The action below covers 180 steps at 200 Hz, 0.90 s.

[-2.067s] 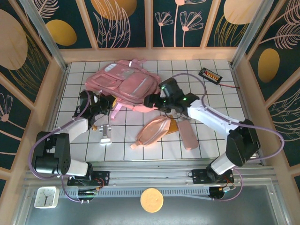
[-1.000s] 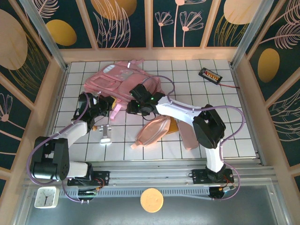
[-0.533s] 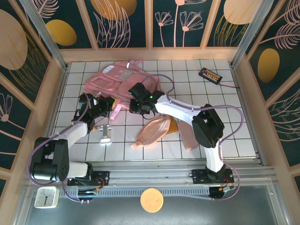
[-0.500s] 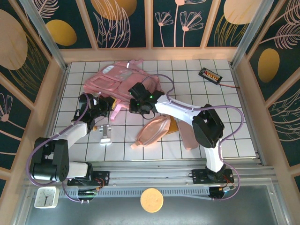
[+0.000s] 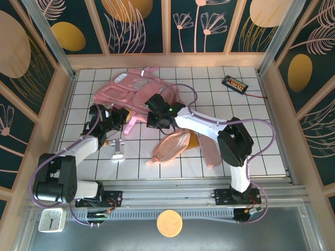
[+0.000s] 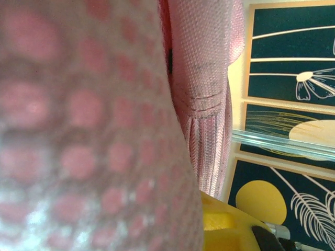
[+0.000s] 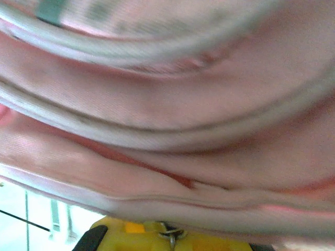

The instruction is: Pack the student bag

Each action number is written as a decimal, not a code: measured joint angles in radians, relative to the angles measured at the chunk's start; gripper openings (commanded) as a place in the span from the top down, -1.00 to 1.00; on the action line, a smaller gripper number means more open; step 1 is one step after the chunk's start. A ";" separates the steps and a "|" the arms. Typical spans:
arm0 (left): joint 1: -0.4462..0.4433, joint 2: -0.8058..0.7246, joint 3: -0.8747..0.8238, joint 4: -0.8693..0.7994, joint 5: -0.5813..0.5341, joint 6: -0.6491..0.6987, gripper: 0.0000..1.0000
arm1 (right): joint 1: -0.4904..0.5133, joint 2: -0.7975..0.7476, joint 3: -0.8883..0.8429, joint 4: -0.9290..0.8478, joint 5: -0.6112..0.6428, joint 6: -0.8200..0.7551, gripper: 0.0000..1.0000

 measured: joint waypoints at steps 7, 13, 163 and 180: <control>0.001 0.000 0.000 -0.002 0.000 0.003 1.00 | -0.004 -0.018 -0.027 -0.003 0.003 0.000 1.00; 0.001 0.000 0.000 -0.004 0.000 0.005 1.00 | -0.010 -0.036 -0.054 -0.006 0.006 -0.002 1.00; 0.144 0.088 0.218 -0.286 0.086 0.255 -0.97 | -0.039 -0.018 0.035 -0.028 -0.168 -0.203 1.00; 0.146 0.075 0.225 -0.286 0.080 0.266 -0.97 | -0.028 0.013 0.069 -0.032 -0.190 -0.202 1.00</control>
